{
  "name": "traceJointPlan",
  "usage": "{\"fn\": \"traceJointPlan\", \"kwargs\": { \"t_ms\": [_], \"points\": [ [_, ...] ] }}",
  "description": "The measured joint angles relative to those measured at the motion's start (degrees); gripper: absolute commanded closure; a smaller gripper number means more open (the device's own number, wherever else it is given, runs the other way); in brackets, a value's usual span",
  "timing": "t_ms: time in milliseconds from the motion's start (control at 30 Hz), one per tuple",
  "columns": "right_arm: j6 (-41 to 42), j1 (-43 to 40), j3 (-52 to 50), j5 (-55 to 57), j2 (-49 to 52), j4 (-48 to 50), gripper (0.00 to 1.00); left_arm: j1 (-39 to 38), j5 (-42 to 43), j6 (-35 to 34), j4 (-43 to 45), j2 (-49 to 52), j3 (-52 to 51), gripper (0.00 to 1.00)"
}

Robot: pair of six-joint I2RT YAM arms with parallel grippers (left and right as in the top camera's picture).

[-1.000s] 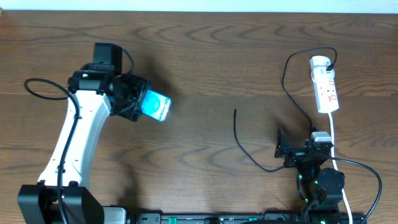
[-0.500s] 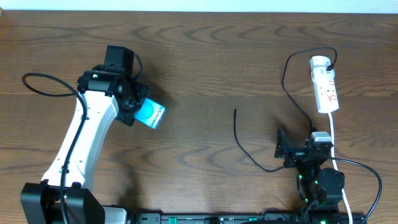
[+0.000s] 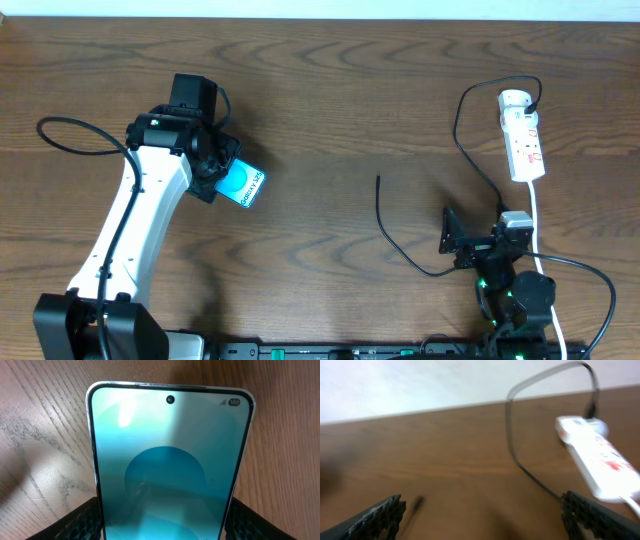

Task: Plug charger to phone and switch on socket
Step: 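Move the right gripper from rest toward the phone held by left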

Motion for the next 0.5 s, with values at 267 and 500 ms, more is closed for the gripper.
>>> {"fn": "traceJointPlan", "kwargs": {
  "t_ms": [267, 500],
  "points": [
    [0.0, 0.0, 8.9, -6.6, 2.2, -7.8, 0.01, 0.0, 0.0, 0.9, 0.0, 0.0, 0.0, 0.93],
    [-5.6, 0.0, 35.2, -8.2, 19.3, -23.8, 0.01, 0.0, 0.0, 1.0, 0.2, 0.0, -0.4, 0.93]
  ]
}}
